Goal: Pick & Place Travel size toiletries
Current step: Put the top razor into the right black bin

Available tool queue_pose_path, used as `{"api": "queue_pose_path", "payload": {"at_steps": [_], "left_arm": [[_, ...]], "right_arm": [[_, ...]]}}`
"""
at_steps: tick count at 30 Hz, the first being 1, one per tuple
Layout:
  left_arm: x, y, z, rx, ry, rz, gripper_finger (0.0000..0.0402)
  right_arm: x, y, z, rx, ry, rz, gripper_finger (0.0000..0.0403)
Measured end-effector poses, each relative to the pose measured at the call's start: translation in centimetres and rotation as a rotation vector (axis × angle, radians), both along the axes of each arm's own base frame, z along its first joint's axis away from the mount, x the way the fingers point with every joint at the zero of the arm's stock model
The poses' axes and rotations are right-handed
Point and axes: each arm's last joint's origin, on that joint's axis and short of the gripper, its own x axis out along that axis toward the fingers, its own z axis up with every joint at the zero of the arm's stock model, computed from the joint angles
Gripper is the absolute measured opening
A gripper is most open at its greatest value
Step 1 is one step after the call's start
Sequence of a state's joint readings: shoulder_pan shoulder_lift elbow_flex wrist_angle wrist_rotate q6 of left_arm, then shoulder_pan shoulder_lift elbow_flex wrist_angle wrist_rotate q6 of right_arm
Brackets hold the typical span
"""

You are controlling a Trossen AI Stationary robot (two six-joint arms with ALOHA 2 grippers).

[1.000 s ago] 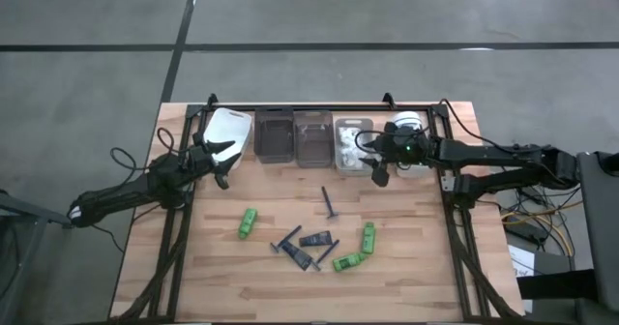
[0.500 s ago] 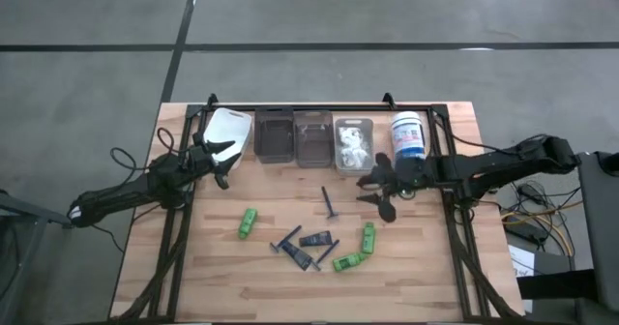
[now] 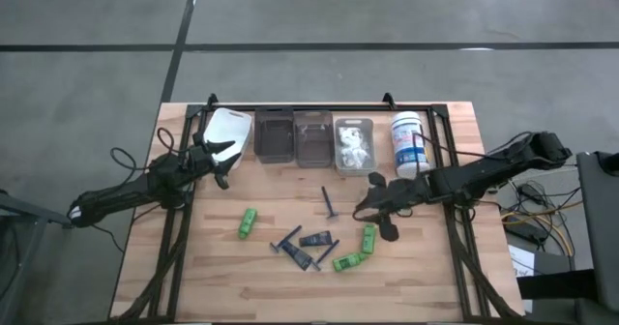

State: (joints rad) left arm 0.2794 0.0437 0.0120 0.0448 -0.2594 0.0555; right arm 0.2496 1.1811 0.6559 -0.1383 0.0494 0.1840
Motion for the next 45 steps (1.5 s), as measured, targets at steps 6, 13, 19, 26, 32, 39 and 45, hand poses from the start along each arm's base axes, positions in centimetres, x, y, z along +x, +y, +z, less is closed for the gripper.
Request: {"api": "queue_pose_path", "payload": {"at_steps": [6,13,19,26,32,39,45], "left_arm": [[0.0,0.0,0.0,0.000,0.000,0.000,0.0207],[0.0,0.0,0.0,0.000,0.000,0.000,0.0207],[0.0,0.0,0.0,0.000,0.000,0.000,0.0206],[0.0,0.0,0.0,0.000,0.000,-0.001,0.0207],[0.0,0.0,0.0,0.000,0.000,0.000,0.0207],[0.0,0.0,0.0,0.000,0.000,-0.001,0.0207],[0.0,0.0,0.0,0.000,0.000,-0.001,0.0207]], "right_arm": [[1.3,0.5,-0.5,-0.063,0.023,0.051,0.0147],[3.6,1.1,-1.7,-0.198,0.066,0.154,0.0125],[5.2,0.7,-3.5,-0.299,0.110,0.217,0.0107],[6.6,0.1,-5.5,-0.297,0.173,0.187,0.0085],[7.7,-0.2,-6.9,-0.287,0.208,0.165,0.0069],[8.1,-1.4,-7.8,-0.271,0.243,0.067,0.0109],[8.2,-1.5,-8.4,-0.225,0.269,0.015,0.0172]]}}
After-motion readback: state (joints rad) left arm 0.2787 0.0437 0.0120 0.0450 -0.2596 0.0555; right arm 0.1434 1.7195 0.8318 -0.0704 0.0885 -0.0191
